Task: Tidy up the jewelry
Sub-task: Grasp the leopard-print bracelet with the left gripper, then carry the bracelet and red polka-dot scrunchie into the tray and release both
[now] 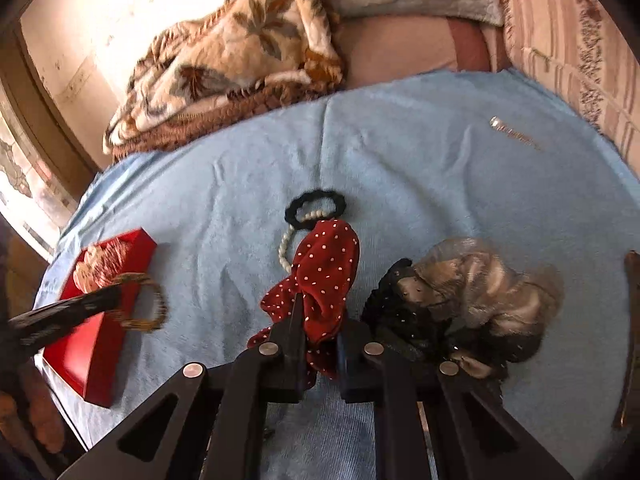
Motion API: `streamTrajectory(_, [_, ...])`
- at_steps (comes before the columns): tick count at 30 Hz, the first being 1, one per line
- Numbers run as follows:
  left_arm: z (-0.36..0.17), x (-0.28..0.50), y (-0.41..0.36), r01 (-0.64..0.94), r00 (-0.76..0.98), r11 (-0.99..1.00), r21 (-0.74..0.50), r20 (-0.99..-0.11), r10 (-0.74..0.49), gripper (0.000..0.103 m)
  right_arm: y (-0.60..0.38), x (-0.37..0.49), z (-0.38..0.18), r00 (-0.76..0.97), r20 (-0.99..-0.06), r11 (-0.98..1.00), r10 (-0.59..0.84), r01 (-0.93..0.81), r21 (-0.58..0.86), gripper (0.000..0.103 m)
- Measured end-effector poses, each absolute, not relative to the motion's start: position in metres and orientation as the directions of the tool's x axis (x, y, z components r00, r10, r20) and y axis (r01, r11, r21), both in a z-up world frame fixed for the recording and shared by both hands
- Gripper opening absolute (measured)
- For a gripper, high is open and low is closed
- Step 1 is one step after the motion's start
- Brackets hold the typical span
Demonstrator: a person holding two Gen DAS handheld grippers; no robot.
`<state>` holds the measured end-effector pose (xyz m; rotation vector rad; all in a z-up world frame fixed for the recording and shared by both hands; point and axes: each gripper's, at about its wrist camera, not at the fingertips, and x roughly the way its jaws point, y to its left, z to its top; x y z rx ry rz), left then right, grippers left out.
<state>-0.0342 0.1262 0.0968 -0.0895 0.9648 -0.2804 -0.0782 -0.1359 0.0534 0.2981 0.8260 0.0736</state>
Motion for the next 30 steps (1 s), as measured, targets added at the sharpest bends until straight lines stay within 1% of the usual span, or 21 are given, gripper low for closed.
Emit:
streamTrajectory(3, [0.117,-0.051,0.167,0.163,0.583,0.962,-0.218,-0.765,-0.272,0.006,-0.127,-0.091,0.073,0.703,-0.672,0.936,0.234,0.024,0.351,0.012])
streamTrajectory(5, [0.124,-0.060,0.198,0.114,0.620,0.974,-0.194,-0.753,-0.222,0.006,-0.110,-0.096,0.087,0.713,-0.656,0.937,0.250,-0.007,0.350,0.012])
streamTrajectory(8, [0.121,-0.066,0.234,0.035,0.636,0.984,-0.172,-0.756,-0.155,0.006,-0.075,-0.097,0.100,0.695,-0.652,0.932,0.302,-0.072,0.355,0.012])
streamTrajectory(12, [0.099,-0.069,0.290,-0.097,0.613,0.976,-0.195,-0.784,-0.095,0.006,-0.008,-0.088,0.097,0.610,-0.678,0.905,0.410,-0.181,0.384,0.012])
streamTrajectory(16, [0.086,-0.077,0.323,-0.151,0.604,0.970,-0.189,-0.795,-0.061,0.006,0.053,-0.079,0.081,0.519,-0.710,0.879,0.476,-0.254,0.403,0.012])
streamTrajectory(21, [0.075,-0.087,0.347,-0.197,0.609,0.968,-0.156,-0.793,-0.004,0.006,0.114,-0.074,0.059,0.444,-0.763,0.879,0.470,-0.314,0.359,0.012])
streamTrajectory(24, [0.069,-0.088,0.354,-0.205,0.625,0.964,-0.171,-0.780,-0.005,0.006,0.138,-0.072,0.042,0.416,-0.802,0.893,0.428,-0.334,0.303,0.013])
streamTrajectory(25, [0.068,-0.089,0.355,-0.203,0.632,0.962,-0.182,-0.775,-0.013,0.010,0.142,-0.072,0.039,0.410,-0.811,0.896,0.417,-0.337,0.290,0.013])
streamTrajectory(26, [0.067,-0.090,0.356,-0.198,0.641,0.960,-0.197,-0.767,-0.026,0.011,0.146,-0.072,0.035,0.403,-0.821,0.900,0.404,-0.338,0.277,0.014])
streamTrajectory(27, [0.067,-0.091,0.357,-0.196,0.650,0.958,-0.209,-0.759,-0.033,0.015,0.146,-0.072,0.033,0.404,-0.825,0.903,0.394,-0.337,0.267,0.015])
streamTrajectory(28, [0.067,-0.092,0.358,-0.196,0.659,0.957,-0.216,-0.751,-0.034,0.025,0.146,-0.072,0.032,0.407,-0.827,0.906,0.388,-0.336,0.259,0.015])
streamTrajectory(29, [0.068,-0.094,0.359,-0.196,0.669,0.955,-0.222,-0.742,-0.035,0.032,0.146,-0.072,0.033,0.408,-0.828,0.906,0.384,-0.337,0.254,0.015])
streamTrajectory(30, [0.071,-0.097,0.361,-0.192,0.690,0.951,-0.241,-0.723,-0.044,0.042,0.146,-0.073,0.035,0.409,-0.827,0.905,0.386,-0.342,0.253,0.020])
